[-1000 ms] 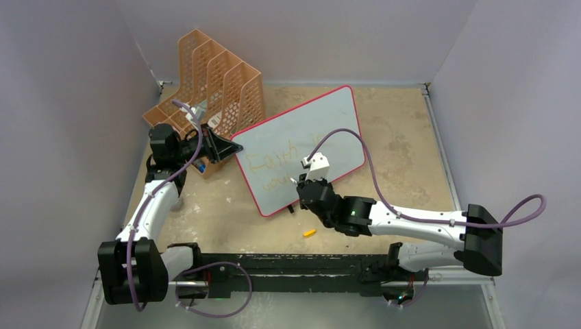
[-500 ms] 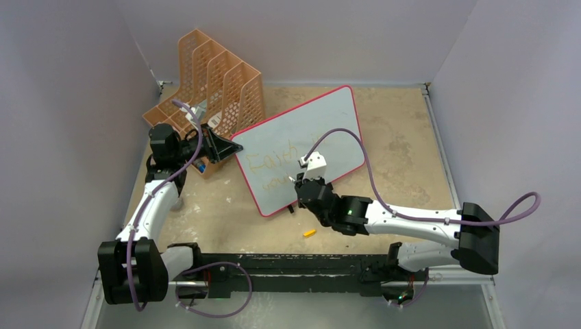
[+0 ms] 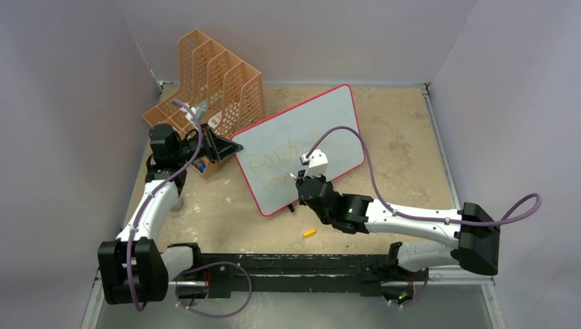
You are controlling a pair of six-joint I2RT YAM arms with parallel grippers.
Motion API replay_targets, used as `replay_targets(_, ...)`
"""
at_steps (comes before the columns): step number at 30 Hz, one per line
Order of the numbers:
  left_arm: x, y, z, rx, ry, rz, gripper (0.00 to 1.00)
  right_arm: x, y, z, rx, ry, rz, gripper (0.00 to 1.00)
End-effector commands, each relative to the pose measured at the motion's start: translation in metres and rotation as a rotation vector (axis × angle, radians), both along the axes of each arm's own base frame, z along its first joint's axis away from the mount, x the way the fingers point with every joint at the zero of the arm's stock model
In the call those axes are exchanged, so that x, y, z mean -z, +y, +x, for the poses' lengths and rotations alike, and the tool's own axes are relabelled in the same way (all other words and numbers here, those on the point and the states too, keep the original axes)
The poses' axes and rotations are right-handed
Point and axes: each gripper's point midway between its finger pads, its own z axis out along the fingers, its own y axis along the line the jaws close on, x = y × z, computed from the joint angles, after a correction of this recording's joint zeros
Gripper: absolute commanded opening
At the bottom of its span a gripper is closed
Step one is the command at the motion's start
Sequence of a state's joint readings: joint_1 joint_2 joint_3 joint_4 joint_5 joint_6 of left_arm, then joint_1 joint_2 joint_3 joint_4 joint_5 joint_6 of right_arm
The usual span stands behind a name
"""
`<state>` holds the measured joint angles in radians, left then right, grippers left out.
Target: Write a sentence on the whiteboard
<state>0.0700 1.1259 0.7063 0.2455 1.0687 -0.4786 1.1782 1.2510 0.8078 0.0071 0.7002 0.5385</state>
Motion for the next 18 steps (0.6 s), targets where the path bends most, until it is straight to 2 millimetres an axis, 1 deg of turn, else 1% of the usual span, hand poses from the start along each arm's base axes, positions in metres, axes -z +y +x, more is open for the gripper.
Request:
replay_targets(1,-0.011,0.007,0.012,-0.030,-0.127,0.051,0.00,-0.026,-0.005,0.018,0.077,-0.059,0.058,0.00)
replay_targets(6,-0.011,0.007,0.012,-0.029,-0.128,0.051,0.00,-0.025,-0.009,0.019,0.089,-0.054,0.060,0.00)
replay_targets(11,-0.011,0.007,0.012,-0.030,-0.128,0.052,0.00,-0.025,-0.009,0.018,0.086,-0.051,0.062,0.00)
replay_targets(18,-0.011,0.007,0.012,-0.032,-0.128,0.056,0.00,-0.037,-0.011,0.013,0.058,-0.050,0.088,0.00)
